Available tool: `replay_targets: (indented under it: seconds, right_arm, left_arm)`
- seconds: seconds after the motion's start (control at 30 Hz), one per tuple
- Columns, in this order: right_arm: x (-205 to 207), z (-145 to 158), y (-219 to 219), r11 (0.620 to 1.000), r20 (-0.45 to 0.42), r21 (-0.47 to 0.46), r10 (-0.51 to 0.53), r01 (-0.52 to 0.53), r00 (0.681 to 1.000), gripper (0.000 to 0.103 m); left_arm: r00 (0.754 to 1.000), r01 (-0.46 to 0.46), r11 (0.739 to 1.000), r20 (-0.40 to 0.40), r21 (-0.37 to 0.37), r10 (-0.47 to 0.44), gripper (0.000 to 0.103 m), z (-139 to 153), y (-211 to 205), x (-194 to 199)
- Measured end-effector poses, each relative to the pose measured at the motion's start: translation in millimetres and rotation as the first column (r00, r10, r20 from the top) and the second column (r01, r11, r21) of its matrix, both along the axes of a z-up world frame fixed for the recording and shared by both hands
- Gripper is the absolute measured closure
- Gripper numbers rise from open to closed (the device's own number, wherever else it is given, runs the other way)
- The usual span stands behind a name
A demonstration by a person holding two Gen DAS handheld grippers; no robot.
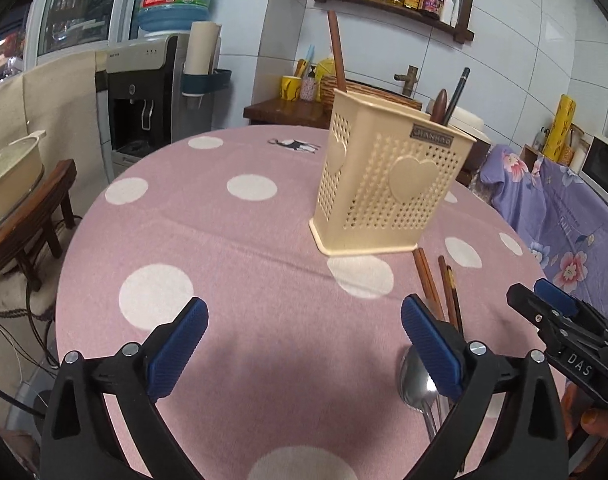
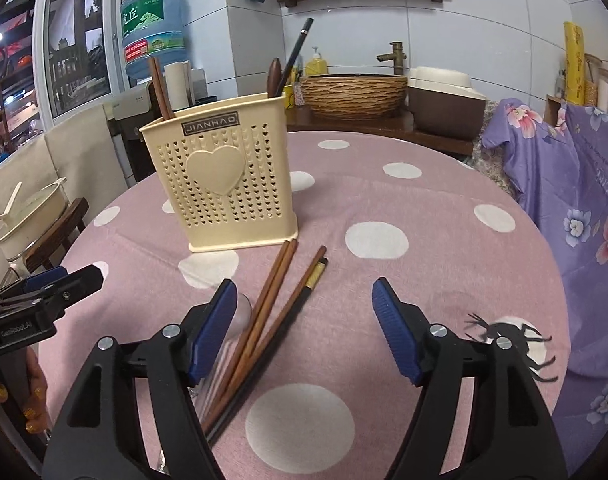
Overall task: Organize utensils
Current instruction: 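Move both grippers back down to the remaining utensil pile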
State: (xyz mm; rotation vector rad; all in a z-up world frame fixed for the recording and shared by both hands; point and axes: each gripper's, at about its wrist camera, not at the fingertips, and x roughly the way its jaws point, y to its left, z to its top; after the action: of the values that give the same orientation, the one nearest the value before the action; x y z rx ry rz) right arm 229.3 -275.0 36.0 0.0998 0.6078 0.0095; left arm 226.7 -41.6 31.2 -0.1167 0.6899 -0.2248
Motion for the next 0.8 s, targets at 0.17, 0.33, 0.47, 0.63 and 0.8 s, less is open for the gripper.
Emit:
replay_targets:
  seconds: [0.17,0.33,0.47,0.63,0.8]
  right_arm:
    - [-11,-9,-3,1.0,-0.022,-0.018,-0.007,0.007,1.0,0.03]
    - [-14,-19,-9,0.999,-0.076,-0.025,-0.04,0.038,0.996,0.03]
    - [-17,-25,-14,0.997,-0.096,-0.036,-0.065,0.061,0.993,0.03]
    - [-21,-28,-18,0.997,-0.108,-0.032,-0.068,0.065,0.992,0.03]
    - [-18,-30,-21,0.996,-0.129,-0.027,-0.085,0.082,0.988,0.03]
  left_arm:
    - [0.996,0.065,0.998,-0.064,-0.015,-0.066,0.007,-11,-10,-6]
    - [0.988,0.116,0.993,-0.102,-0.006,-0.116,0.017,-21,-29,-13]
    - [0.981,0.161,0.986,-0.12,0.037,-0.155,0.034,-25,-46,-17]
    - [0.97,0.19,0.981,-0.159,0.037,-0.182,0.049,-33,-54,-13]
    - [0.969,0.192,0.98,-0.168,0.041,-0.183,0.049,-34,-61,-16]
